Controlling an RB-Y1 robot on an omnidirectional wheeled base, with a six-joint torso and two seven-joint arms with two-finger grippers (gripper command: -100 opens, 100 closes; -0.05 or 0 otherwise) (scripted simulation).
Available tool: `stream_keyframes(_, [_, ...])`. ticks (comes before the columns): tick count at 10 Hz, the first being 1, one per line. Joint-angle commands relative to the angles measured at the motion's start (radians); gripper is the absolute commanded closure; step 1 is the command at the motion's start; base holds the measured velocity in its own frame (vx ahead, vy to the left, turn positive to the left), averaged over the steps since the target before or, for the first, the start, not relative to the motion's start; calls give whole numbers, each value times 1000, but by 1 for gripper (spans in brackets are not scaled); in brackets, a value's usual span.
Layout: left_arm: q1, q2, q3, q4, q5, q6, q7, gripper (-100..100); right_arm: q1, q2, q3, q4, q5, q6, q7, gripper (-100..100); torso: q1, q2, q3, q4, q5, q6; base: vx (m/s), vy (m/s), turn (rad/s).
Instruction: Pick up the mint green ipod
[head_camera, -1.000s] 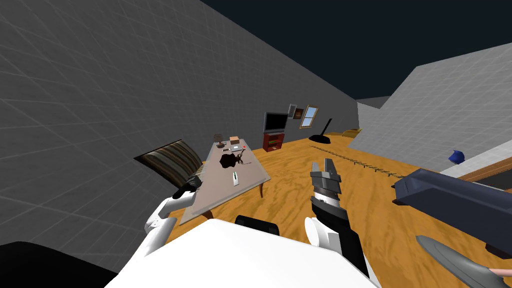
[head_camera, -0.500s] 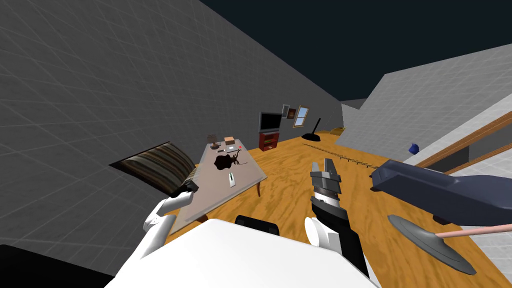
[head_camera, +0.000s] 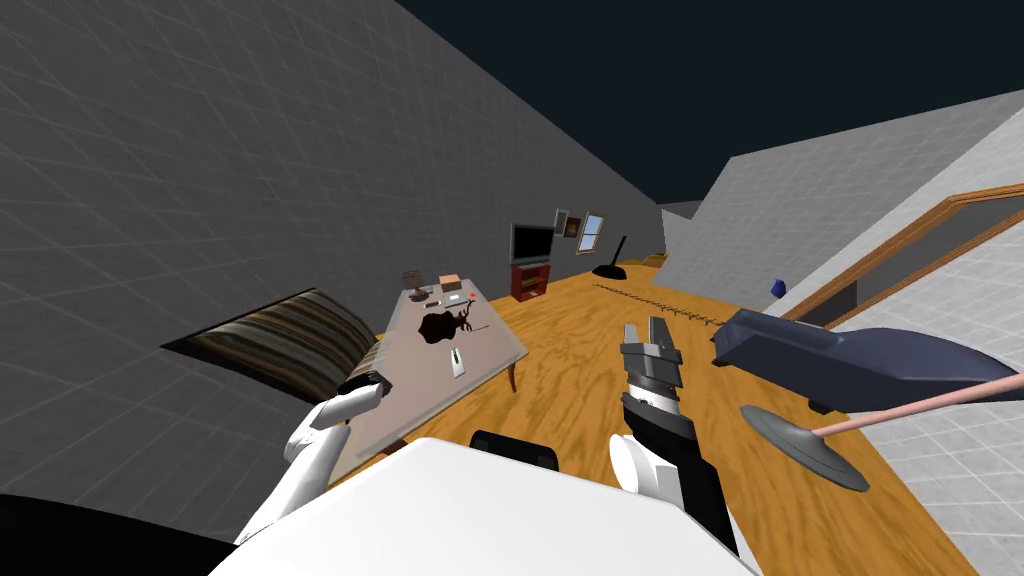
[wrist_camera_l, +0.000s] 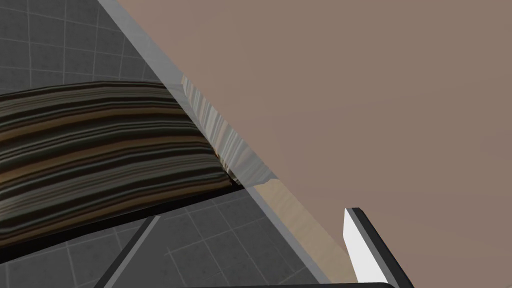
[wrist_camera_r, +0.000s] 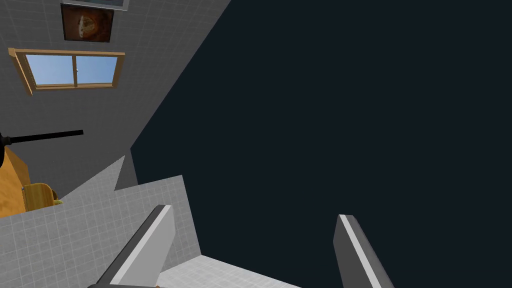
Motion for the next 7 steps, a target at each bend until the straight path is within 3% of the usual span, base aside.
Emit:
stream_keyframes(1, [-7, 5, 13, 32, 5, 42, 10, -100, 0, 0, 0, 0, 0, 0, 0, 0, 0, 0, 0, 0, 0, 0, -3, -3, -121])
stream_keyframes(2, [-34, 20, 38, 67, 12, 79, 26, -100, 0, 0, 0, 0, 0, 0, 0, 0, 0, 0, 0, 0, 0, -1, 0, -7, -231])
stream_keyframes(7, [-87, 52, 81, 213, 25, 174, 52, -100, 0, 0, 0, 0, 0, 0, 0, 0, 0, -1, 0, 0, 0, 0, 5, 2, -144])
